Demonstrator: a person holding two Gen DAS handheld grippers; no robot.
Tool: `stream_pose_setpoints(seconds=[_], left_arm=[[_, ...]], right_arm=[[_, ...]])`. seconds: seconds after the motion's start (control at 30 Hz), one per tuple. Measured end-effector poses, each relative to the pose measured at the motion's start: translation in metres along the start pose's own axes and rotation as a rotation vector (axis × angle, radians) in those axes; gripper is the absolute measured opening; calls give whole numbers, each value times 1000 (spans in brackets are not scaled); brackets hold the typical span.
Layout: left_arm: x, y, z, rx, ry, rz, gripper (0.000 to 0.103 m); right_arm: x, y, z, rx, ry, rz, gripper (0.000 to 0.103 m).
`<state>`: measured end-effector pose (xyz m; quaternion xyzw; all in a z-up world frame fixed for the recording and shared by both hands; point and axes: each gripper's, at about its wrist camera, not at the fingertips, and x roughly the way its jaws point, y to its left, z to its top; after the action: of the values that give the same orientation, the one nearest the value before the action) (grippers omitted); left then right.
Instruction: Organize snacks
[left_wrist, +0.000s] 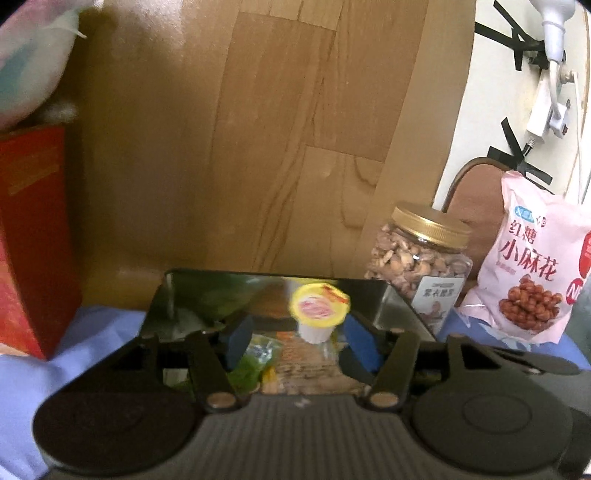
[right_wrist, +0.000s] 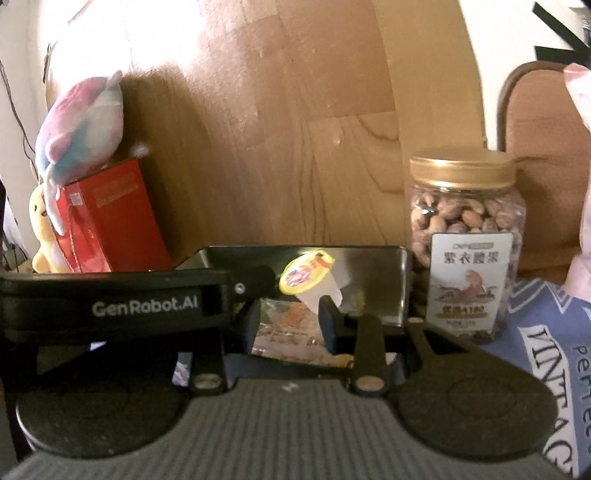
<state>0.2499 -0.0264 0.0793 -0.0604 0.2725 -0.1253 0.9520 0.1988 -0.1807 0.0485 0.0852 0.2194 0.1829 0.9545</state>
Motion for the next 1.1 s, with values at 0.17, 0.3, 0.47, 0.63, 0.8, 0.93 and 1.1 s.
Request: stream_pose_setpoints(seconds=[0.17, 0.3, 0.47, 0.63, 0.8, 0.93, 1.1], left_arm=[[-21, 1, -8, -16, 6, 6, 57], [-52, 8, -21, -32, 7, -16, 57], [-98, 34, -54, -124, 22, -47, 57], [-116, 33, -98, -152, 80, -142, 57], [-114, 19, -127, -136, 130, -246, 57], [-108, 17, -141, -157, 158, -316, 57], [-107, 20, -148, -163, 152, -361, 58]], right_arm=[[-33, 3, -9, 39, -21, 35, 38], [-62, 18, -19, 56, -19, 86, 41], [-89, 26, -41, 62, -21, 135, 42], [-109, 12, -74, 139, 37, 115, 43], [-141, -7, -99, 231, 68, 73, 53], [-159, -28, -108, 356, 91, 64, 57], [-155, -56, -127, 630, 157, 195, 57]])
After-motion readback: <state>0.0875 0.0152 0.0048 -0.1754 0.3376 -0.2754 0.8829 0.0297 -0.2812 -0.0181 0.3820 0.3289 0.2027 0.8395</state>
